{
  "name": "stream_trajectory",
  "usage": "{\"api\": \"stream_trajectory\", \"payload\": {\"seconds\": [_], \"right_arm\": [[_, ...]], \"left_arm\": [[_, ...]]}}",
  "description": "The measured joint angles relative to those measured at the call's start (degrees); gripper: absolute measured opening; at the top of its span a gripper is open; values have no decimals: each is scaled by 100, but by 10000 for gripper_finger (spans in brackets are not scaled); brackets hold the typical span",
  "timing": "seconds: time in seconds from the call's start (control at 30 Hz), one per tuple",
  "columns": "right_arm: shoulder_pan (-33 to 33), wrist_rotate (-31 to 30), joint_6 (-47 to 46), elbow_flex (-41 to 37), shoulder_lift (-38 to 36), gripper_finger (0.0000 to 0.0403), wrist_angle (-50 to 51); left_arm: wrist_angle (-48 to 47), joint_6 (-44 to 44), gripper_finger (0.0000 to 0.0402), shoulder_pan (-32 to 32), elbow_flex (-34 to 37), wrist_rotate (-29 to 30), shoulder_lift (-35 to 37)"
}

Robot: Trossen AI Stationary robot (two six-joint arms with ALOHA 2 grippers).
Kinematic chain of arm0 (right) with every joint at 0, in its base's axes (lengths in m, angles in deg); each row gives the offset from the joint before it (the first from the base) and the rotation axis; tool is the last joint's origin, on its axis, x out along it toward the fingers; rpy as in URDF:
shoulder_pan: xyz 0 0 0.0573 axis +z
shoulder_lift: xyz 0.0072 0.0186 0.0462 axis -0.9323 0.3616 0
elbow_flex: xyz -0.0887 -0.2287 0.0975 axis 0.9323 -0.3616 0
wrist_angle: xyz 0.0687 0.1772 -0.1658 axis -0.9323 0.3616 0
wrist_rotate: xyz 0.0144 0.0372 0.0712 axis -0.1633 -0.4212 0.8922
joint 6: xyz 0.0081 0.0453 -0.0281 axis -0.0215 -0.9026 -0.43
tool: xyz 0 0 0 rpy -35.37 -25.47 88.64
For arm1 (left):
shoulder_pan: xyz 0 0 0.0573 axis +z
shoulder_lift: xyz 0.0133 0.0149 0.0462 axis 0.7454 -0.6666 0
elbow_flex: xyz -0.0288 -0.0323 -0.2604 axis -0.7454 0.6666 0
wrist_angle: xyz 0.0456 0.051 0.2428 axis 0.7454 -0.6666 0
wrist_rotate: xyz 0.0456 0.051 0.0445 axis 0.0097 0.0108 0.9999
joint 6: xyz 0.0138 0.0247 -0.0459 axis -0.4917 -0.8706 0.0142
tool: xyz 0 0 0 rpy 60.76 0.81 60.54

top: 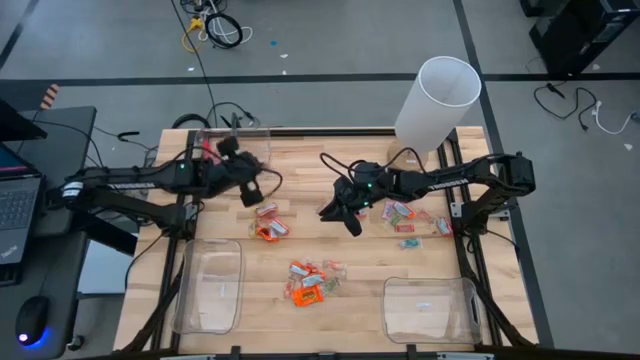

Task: Sort candy
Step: Put the red candy into the top left transparent bin

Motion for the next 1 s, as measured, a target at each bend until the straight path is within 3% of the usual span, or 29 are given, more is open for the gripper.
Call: {"api": "stream_trajectory", "payload": {"seconds": [0.33,0.57,1.0], "right_arm": [[5,-113,43,-2,0,78,67],[5,-126,140,-2,0,78,91],[63,-321,240,-2,0,78,155]], "left_arm": [[-626,1124,0,1613,0,-13,-19],[-1058,1186,0,2602,1,-928,-122],[-1116,914,0,3355,2,-1053,-1069]]}}
